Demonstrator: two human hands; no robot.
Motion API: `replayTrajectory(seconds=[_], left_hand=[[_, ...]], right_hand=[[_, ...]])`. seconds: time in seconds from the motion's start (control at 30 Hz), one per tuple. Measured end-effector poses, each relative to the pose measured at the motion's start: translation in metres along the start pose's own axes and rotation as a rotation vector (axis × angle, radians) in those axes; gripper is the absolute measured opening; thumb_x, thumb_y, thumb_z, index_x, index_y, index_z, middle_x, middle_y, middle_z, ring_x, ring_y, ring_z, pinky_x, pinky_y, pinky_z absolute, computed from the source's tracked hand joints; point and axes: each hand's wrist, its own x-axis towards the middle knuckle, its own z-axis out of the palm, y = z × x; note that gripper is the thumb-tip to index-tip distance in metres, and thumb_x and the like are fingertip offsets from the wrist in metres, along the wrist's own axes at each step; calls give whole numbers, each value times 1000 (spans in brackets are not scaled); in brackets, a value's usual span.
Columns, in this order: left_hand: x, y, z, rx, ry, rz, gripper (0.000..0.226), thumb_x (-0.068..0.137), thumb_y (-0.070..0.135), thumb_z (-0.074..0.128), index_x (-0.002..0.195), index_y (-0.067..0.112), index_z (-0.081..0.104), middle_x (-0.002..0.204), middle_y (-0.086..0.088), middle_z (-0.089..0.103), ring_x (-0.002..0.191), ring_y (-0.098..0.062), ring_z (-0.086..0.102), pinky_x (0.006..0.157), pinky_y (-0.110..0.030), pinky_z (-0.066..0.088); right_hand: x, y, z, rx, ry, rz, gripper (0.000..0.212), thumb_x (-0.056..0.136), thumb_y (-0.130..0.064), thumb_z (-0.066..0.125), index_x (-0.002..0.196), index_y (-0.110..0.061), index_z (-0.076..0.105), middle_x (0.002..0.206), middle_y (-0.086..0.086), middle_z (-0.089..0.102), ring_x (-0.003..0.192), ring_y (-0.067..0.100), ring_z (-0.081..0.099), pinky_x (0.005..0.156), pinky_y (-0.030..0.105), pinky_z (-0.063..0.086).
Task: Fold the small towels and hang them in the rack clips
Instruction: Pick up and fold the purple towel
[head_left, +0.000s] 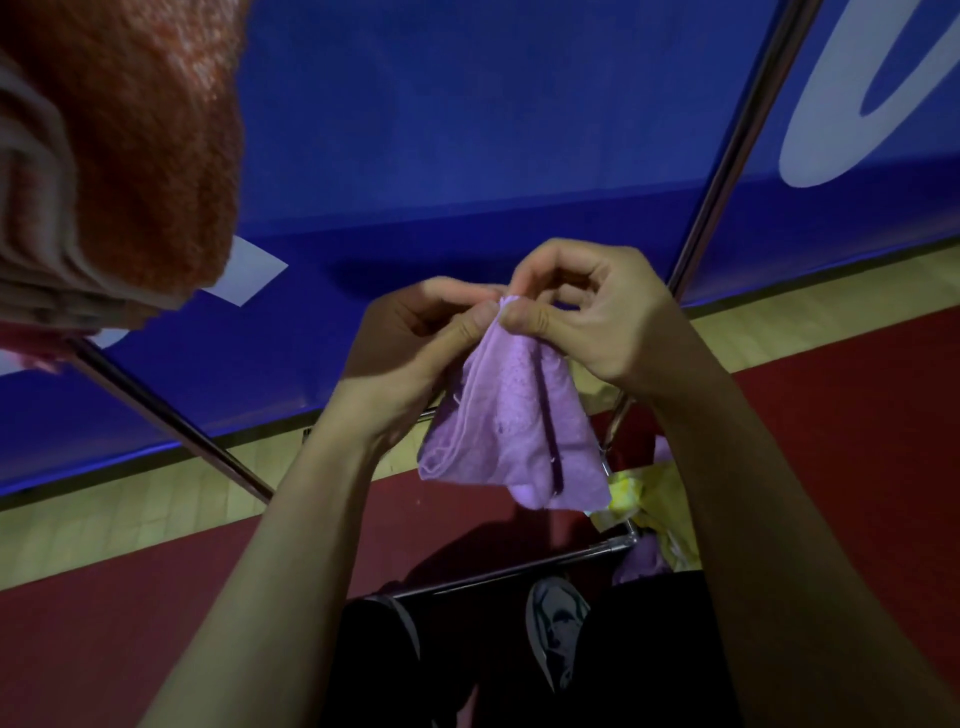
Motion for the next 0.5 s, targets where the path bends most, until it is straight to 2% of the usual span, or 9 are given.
replayTrajectory(seconds=[0.07,0.13,0.2,0.33,0.5], left_hand=[[0,0,5,63,34,4,14,89,23,72,96,12,76,83,2,79,72,-8,73,64,-19,55],[1,-1,6,76,47,0,16,85,31,74,94,18,78,89,-4,80,85,-17,75,76,-30,59],[2,-2,5,42,41,-9,15,86,30,74,95,17,77,91,-7,78,88,-21,75,80,-35,58],[2,0,6,-61,23,-11,21,84,20,73,104,13,70,86,-1,78,86,-17,75,79,-27,59],[0,0,6,-128,-2,-35,28,84,18,73,110,12,66,86,-2,76,88,-19,75,81,-30,59]], right_hand=[[0,0,1,-11,24,-4,15,81,-18,84,83,-23,70,76,-8,66,70,9,57,76,23,51],[-1,-1,2,-8,29,-5,15,82,-15,83,85,-18,69,77,-4,65,71,7,58,74,22,50],[-2,-2,3,4,28,-5,17,82,-13,83,89,-14,67,78,0,63,74,10,58,74,22,50],[0,3,3,15,21,41,21,82,-14,83,95,-10,69,78,5,62,74,15,56,72,24,50],[1,5,1,27,-1,83,24,80,-24,84,97,-13,73,78,15,64,72,20,56,69,28,49]])
